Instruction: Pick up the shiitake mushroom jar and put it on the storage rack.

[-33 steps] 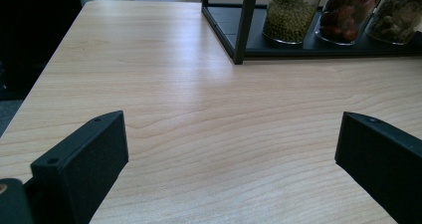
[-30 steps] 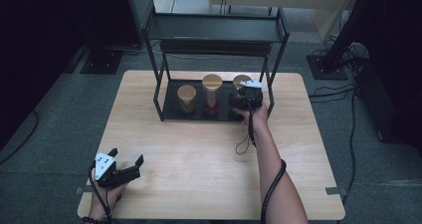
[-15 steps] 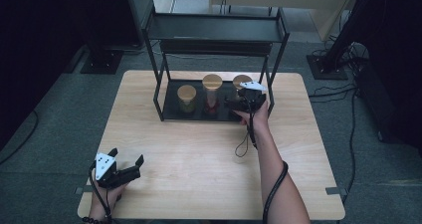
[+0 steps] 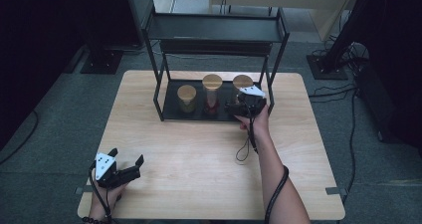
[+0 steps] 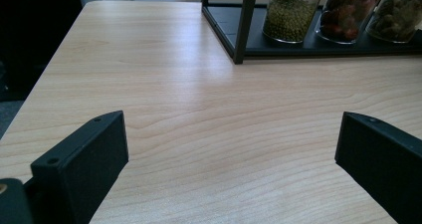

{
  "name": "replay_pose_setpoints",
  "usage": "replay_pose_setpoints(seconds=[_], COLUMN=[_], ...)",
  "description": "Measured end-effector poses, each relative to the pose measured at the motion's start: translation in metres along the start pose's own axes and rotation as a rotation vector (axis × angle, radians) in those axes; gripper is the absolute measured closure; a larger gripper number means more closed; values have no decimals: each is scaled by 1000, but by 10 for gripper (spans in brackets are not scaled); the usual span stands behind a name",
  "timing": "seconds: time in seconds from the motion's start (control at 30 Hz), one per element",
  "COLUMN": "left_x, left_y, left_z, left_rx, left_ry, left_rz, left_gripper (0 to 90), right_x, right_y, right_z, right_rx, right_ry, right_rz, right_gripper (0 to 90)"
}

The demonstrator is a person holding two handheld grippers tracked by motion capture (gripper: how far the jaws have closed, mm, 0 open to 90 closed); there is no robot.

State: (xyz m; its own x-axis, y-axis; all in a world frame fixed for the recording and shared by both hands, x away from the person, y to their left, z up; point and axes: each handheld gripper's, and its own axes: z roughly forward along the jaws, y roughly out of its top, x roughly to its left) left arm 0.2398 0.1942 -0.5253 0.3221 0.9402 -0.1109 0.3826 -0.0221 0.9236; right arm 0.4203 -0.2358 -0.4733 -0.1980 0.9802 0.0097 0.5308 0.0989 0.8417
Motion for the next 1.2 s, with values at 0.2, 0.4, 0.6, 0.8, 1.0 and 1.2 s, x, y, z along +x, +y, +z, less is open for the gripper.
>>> replay_pose_setpoints(seconds=[0.2, 0.4, 0.6, 0.8, 1.0, 1.2], left_x=[0, 0, 0, 0, 0, 0], left_y=[0, 0, 0, 0, 0, 0], left_z=[0, 0, 0, 0, 0, 0], left_rx=[0, 0, 2, 4, 4, 4], left_ry=[1, 2, 2, 3, 3, 4], left_rz=[2, 2, 1, 3, 5, 4], left_gripper=[4, 4, 4, 4, 4, 4], right_x=[-2, -2, -4, -8, -11, -13], right_y=[-10, -22, -35, -49, -62, -75], right_z=[-1, -4, -9, -14, -21, -25], right_rx=[2, -4, -9, -16, -23, -13], right_ry=[18, 41, 53, 53, 65, 65], right_rz=[23, 22, 18, 19, 13, 6], right_gripper=[0, 0, 0, 0, 0, 0])
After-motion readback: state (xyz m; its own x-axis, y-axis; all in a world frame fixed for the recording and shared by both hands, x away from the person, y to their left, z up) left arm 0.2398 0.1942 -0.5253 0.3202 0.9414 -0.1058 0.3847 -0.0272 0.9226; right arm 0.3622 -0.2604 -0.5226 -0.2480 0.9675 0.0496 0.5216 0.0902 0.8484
